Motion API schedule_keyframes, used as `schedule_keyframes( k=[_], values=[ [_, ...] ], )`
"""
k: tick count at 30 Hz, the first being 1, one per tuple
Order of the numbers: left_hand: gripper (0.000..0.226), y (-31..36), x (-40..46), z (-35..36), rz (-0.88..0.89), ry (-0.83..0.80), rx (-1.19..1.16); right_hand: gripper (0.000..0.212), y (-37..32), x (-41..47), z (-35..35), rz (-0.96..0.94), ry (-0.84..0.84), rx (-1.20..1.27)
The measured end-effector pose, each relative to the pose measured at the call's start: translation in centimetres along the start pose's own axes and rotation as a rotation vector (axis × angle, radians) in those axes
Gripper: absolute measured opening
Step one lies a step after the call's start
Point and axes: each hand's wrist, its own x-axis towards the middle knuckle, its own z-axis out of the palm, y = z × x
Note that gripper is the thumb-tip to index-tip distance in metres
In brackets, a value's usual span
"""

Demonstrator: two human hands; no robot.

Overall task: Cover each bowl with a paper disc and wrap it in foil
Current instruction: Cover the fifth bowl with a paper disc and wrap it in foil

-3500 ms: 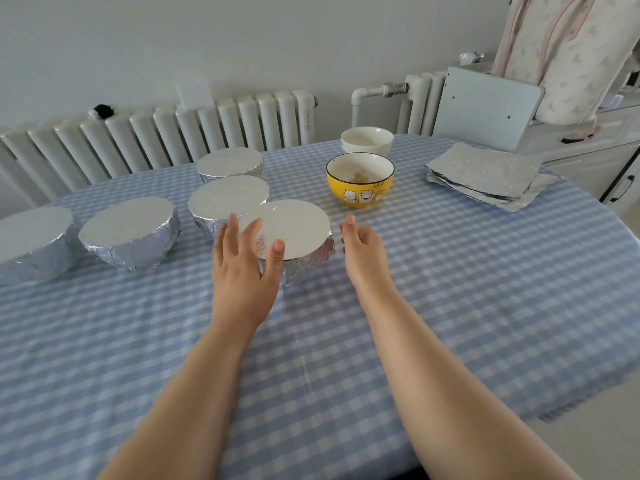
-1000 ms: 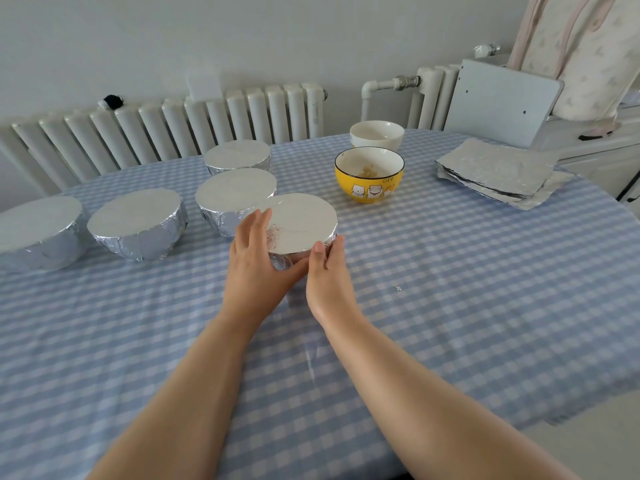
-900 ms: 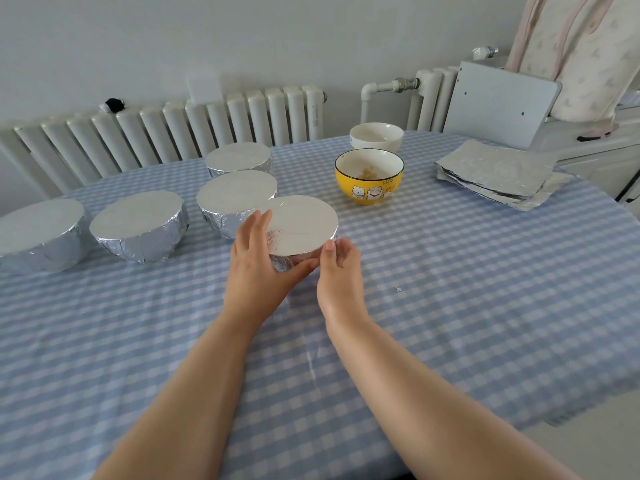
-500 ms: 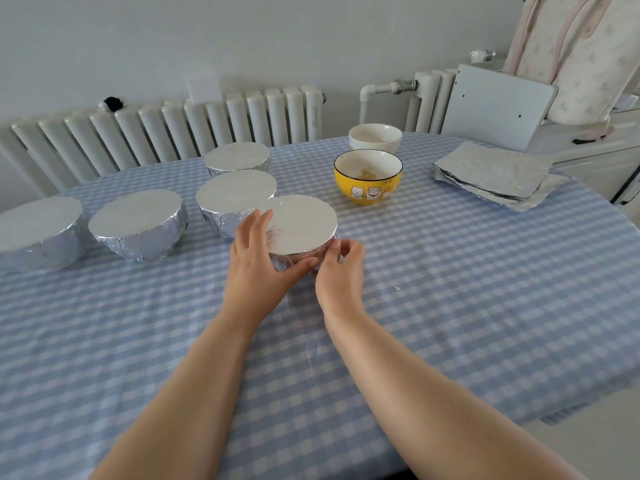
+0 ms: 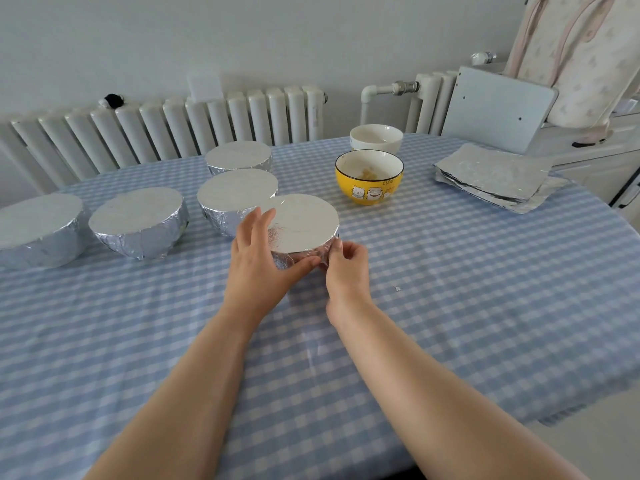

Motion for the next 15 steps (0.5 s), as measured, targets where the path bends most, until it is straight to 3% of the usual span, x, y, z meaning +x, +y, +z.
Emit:
schedule_keyframes(
  k=[4, 15],
  values=[
    [0.112, 0.04, 0.08, 0.04, 0.0, 0.002, -0.002, 0.012, 0.0, 0.25, -0.13, 0.055, 0.001, 0.13],
    [0.112, -0.04, 0.09, 0.13, 0.006, 0.0, 0.012, 0.01, -0.14, 0.12, -0.24, 0.089, 0.035, 0.206]
  ],
)
